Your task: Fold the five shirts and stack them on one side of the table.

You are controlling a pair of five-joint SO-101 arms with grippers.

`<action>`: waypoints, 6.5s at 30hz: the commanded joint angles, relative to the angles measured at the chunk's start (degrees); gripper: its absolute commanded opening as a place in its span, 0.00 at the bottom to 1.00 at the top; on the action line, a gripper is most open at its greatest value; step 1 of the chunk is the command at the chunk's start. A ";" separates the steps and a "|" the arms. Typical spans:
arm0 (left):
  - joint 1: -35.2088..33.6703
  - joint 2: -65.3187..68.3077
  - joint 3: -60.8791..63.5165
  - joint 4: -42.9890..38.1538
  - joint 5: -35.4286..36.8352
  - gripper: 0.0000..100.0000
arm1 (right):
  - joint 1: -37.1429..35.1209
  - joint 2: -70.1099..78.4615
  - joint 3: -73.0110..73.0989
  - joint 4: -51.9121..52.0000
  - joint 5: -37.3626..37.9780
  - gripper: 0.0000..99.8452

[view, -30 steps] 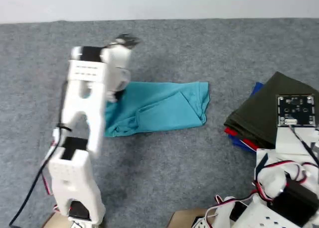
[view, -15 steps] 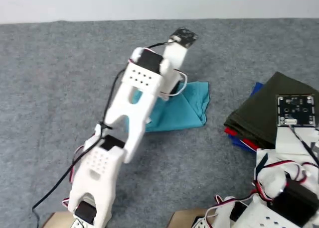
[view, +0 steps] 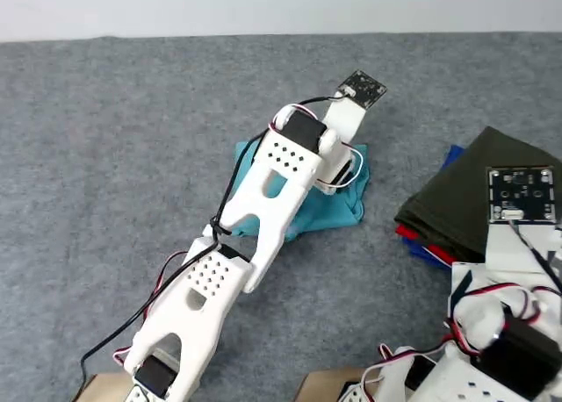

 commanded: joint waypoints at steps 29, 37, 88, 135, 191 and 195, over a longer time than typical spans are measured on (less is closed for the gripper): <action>-4.92 2.02 6.20 -10.20 -7.56 0.03 | 0.40 -0.22 -0.09 2.33 0.18 0.03; -0.44 1.93 5.41 -18.20 -7.47 0.03 | 0.40 -0.22 -0.09 2.33 0.18 0.03; -37.89 -37.10 11.74 1.23 -7.30 0.01 | -37.05 90.07 -37.45 -47.25 -15.91 0.03; -66.81 -89.32 72.48 1.14 -11.78 0.12 | -42.59 106.59 -58.46 -9.89 -40.70 0.34; -69.10 -88.79 72.48 1.14 -11.78 0.12 | -34.86 102.29 -81.32 -17.89 -30.68 0.31; -69.10 -88.79 73.80 1.14 -11.78 0.12 | -37.58 102.02 -83.25 -12.09 -44.40 0.31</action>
